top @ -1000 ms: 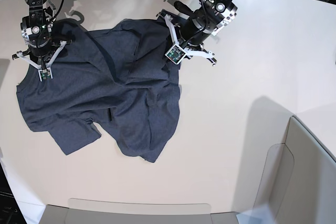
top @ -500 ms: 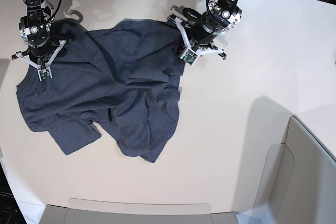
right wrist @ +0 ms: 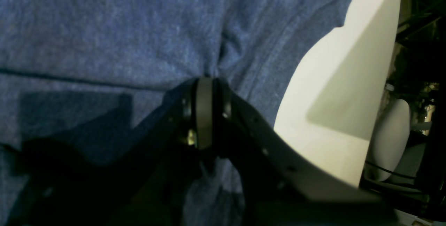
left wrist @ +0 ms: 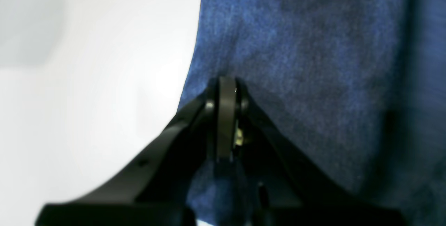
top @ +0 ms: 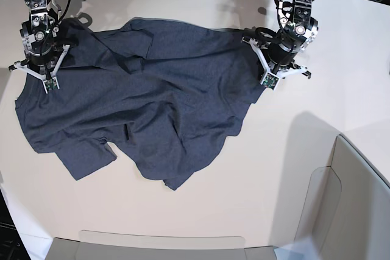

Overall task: Layout the t-shirt on the table in an organized manner, then fold the t-shirt properly
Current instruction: 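Pull the shirt shoulder outward with the left gripper and release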

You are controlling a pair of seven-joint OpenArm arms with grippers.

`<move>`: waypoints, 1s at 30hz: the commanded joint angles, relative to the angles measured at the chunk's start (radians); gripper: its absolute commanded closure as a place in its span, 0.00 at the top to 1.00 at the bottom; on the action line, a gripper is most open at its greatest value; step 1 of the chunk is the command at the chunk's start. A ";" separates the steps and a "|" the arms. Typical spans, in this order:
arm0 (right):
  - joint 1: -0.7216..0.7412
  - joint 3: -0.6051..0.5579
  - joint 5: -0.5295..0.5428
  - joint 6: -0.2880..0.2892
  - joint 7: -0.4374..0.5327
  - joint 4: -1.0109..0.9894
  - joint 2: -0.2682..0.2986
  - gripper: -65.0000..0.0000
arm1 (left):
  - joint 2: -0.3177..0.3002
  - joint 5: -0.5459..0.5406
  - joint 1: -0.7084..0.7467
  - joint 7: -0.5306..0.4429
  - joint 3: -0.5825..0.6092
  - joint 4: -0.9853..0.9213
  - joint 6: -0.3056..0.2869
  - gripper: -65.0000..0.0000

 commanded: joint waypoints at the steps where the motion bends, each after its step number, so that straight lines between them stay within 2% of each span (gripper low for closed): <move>1: -0.001 -0.003 0.016 0.027 -0.068 -0.016 0.005 0.00 | -0.017 0.034 0.010 0.071 -0.019 -0.007 0.003 0.01; 13: 0.051 -0.002 0.014 0.027 -0.068 -0.013 -0.001 0.00 | -0.019 0.034 -0.018 0.071 -0.216 -0.027 0.003 0.01; 21: 0.044 0.003 0.014 0.027 -0.068 0.010 -0.047 0.00 | -0.016 0.030 0.027 0.076 -0.297 -0.021 0.003 0.01; 26: 0.019 0.003 0.016 0.025 -0.069 0.143 -0.050 0.00 | 0.007 0.013 0.071 0.071 -0.352 0.111 0.001 0.02; 28: 0.015 0.032 0.014 0.024 -0.069 0.189 -0.050 0.00 | 0.033 -0.012 0.079 0.082 -0.378 0.203 0.000 0.06; 30: 0.019 0.081 0.014 0.024 -0.071 0.237 -0.081 0.00 | 0.070 -0.032 0.080 0.084 -0.403 0.280 -0.003 0.15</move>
